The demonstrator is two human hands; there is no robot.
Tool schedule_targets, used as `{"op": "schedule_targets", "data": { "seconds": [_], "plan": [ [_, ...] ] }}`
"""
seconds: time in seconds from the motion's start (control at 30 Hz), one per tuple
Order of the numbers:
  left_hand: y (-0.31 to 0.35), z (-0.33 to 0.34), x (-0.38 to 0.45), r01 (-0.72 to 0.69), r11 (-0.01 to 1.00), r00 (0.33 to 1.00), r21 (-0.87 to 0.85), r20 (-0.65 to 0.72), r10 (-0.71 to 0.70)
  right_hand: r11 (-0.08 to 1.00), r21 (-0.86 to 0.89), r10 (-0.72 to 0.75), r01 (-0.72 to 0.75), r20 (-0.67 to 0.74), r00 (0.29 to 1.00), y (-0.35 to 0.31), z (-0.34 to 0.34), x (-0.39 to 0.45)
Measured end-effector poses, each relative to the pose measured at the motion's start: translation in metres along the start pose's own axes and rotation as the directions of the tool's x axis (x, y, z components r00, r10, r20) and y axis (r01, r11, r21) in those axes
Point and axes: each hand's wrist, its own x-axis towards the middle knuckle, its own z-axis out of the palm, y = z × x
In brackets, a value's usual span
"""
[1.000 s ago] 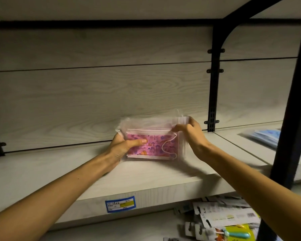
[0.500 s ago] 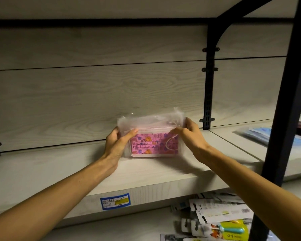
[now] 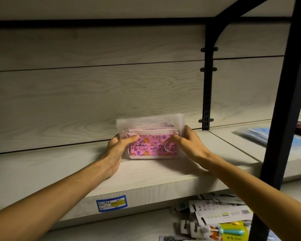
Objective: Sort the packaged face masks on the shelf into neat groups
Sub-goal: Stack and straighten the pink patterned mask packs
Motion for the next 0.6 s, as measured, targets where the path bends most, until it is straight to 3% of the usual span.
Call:
{"op": "schedule_targets", "data": {
  "seconds": [0.13, 0.23, 0.33, 0.4, 0.5, 0.6],
  "plan": [
    [-0.002, 0.003, -0.001, -0.017, 0.995, 0.999, 0.101, 0.037, 0.014, 0.999, -0.017, 0.042, -0.041, 0.073, 0.996, 0.000, -0.006, 0.002],
    [-0.003, 0.003, -0.004, -0.086, 0.982, 0.996, 0.171, 0.046, 0.079, 0.981, -0.183, -0.064, 0.069, 0.031, 0.997, -0.018, -0.018, 0.004],
    [0.001, 0.006, -0.010, -0.193, 0.948, 0.981, 0.254, 0.060, 0.184, 0.835, -0.455, -0.355, 0.308, -0.019, 0.935, -0.054, -0.032, 0.011],
    [0.007, 0.009, -0.013, -0.294, 0.906, 0.956, 0.305, 0.101, 0.276, 0.675, -0.596, -0.446, 0.435, 0.141, 0.884, -0.082, -0.037, 0.019],
    [0.029, 0.014, -0.016, -0.379, 0.846, 0.924, 0.376, 0.197, 0.327, 0.639, -0.636, -0.227, 0.432, 0.381, 0.896, -0.110, -0.035, 0.034],
    [0.059, 0.016, -0.014, -0.497, 0.736, 0.867, 0.460, 0.285, 0.408, 0.687, -0.627, -0.095, 0.366, 0.422, 0.901, -0.117, -0.036, 0.042]
  ]
}}
